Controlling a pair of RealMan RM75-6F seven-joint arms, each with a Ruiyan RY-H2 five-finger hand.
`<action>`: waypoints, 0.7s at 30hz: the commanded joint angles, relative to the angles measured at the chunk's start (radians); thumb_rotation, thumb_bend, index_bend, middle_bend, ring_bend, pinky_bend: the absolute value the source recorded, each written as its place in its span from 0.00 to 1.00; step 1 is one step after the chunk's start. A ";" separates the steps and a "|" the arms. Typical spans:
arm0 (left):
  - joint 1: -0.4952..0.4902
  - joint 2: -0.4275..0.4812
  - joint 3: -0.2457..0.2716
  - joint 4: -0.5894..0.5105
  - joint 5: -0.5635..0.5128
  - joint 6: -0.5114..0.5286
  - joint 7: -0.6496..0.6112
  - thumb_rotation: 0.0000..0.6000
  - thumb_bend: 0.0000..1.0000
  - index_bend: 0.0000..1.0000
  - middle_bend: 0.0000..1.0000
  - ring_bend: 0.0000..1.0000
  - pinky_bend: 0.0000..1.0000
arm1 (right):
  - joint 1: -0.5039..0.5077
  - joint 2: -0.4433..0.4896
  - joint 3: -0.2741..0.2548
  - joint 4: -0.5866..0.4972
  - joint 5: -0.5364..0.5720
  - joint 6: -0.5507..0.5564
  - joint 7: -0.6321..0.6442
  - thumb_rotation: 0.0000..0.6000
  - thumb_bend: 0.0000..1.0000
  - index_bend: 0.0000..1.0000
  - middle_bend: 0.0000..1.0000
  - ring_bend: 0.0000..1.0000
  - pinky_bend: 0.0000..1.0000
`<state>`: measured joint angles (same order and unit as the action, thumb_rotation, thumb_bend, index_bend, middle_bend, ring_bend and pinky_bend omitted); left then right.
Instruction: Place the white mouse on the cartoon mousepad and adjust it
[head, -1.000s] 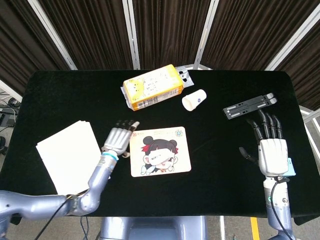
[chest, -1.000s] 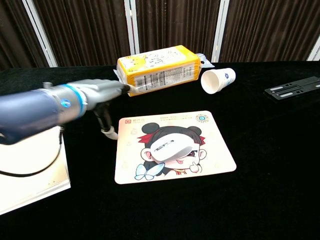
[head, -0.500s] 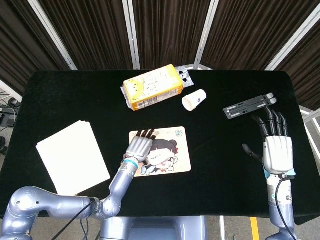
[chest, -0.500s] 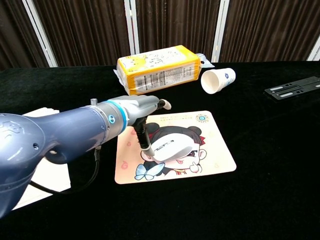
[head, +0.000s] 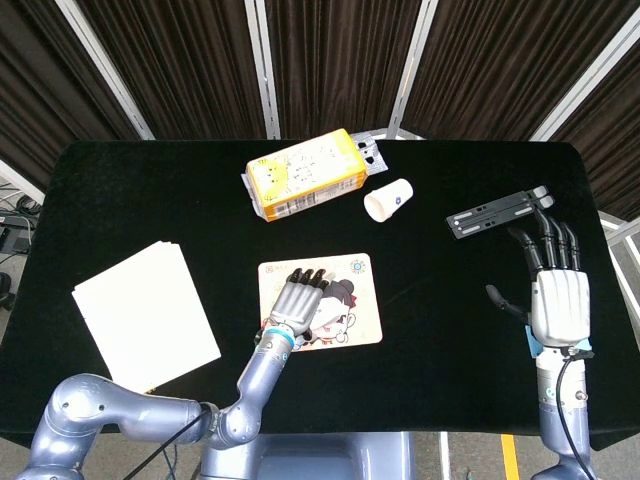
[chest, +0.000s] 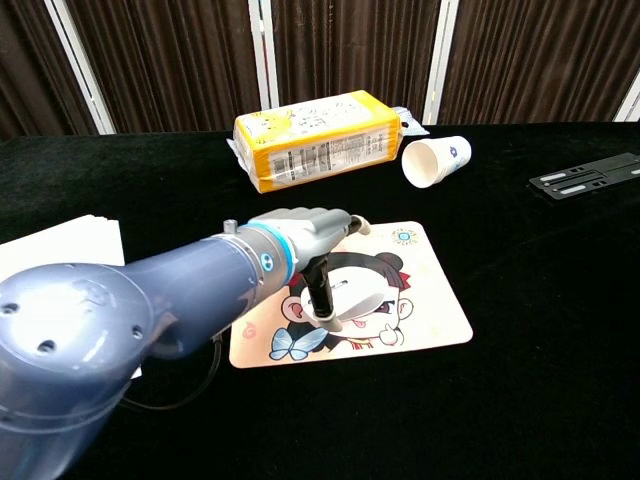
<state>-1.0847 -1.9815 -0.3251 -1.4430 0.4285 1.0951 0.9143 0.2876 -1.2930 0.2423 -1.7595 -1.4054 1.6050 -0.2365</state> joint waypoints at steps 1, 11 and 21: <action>-0.016 -0.027 0.007 0.043 0.019 0.004 0.002 1.00 0.08 0.00 0.00 0.00 0.00 | -0.002 0.001 0.001 -0.004 -0.001 -0.002 0.004 1.00 0.15 0.18 0.00 0.00 0.00; -0.030 -0.075 0.021 0.182 0.084 -0.006 -0.010 1.00 0.08 0.00 0.00 0.00 0.00 | -0.009 0.009 0.003 -0.023 -0.006 -0.012 0.023 1.00 0.15 0.19 0.00 0.00 0.00; -0.026 -0.093 0.022 0.265 0.100 -0.049 -0.019 1.00 0.09 0.00 0.00 0.00 0.00 | -0.011 0.002 0.002 -0.016 0.002 -0.030 0.026 1.00 0.15 0.19 0.00 0.00 0.00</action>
<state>-1.1117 -2.0724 -0.3034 -1.1855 0.5247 1.0510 0.8963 0.2765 -1.2907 0.2436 -1.7771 -1.4042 1.5762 -0.2100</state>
